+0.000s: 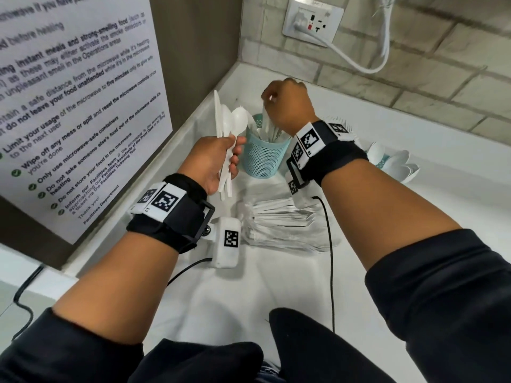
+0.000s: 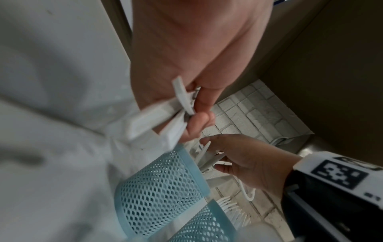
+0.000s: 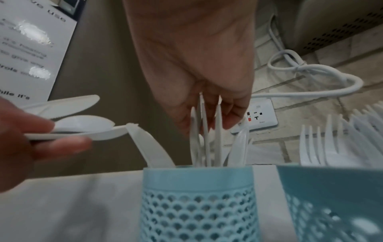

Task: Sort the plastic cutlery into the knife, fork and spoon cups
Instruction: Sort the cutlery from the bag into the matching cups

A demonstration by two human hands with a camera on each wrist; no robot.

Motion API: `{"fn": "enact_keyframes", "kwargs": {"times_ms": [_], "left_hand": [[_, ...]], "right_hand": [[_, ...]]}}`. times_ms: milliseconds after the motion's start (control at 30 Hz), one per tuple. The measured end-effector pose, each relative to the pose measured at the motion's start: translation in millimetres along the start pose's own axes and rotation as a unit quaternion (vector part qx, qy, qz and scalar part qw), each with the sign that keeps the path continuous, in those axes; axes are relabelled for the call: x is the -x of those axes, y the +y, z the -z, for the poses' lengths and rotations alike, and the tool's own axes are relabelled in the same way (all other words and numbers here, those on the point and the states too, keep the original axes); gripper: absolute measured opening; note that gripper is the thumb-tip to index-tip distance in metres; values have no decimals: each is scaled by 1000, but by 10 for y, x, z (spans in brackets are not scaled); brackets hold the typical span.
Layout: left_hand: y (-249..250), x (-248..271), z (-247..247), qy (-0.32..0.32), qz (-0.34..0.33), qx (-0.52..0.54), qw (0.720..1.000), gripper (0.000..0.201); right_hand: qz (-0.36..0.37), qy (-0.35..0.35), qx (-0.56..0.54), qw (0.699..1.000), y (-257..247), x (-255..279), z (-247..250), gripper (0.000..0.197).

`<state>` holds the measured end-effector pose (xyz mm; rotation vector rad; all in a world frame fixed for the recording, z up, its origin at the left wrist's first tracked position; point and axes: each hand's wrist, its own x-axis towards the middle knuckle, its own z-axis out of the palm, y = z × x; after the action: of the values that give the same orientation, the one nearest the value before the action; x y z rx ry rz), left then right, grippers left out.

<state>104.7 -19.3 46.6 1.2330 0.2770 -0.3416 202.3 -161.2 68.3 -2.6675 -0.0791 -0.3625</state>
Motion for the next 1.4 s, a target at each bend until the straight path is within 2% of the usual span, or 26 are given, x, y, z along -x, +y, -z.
{"fn": "enact_keyframes", "kwargs": {"times_ms": [67,167,233,333,400,467,567,633,767,867,933,1067,1133,1233,1400], "left_hand": [[-7,6,3,13,-8,-8,1000,27],[-39,12,35,39,-17,-8,999,29],[-64,13,58,53,-26,-9,998,28],[-92,16,63,71,-39,-22,997,27],[-91,20,63,78,-45,-26,996,26],[-82,18,64,82,-50,-28,995,26],[-78,17,78,88,-58,-37,994,27],[-82,19,92,92,-60,-37,993,26],[-90,28,96,96,-65,-37,993,27],[-78,45,88,94,-73,-40,992,27],[-56,53,99,95,-79,-40,991,27],[-14,50,124,99,-85,-35,991,27],[-6,46,133,99,-85,-36,991,27],[1,44,138,93,-90,-43,991,28],[88,45,140,113,-124,-64,984,27]], "right_hand": [[-7,-42,12,999,24,13,-24,29],[-28,-48,-12,998,69,21,-1,24],[-33,-1,-40,999,46,20,29,23],[-41,118,-64,990,-8,24,111,30],[-30,129,-51,990,-37,48,173,32],[-17,109,-31,993,-71,108,248,33],[16,88,54,995,-137,255,338,31],[49,30,116,992,-185,371,358,31],[85,-104,273,953,-212,534,278,34],[97,-130,320,933,-163,598,154,37],[104,-125,329,930,-135,626,90,36],[96,-120,289,945,-106,646,94,34],[90,-128,263,952,-117,657,135,34],[96,-155,242,953,-163,711,187,23],[116,-199,179,957,-245,878,198,22]]}}
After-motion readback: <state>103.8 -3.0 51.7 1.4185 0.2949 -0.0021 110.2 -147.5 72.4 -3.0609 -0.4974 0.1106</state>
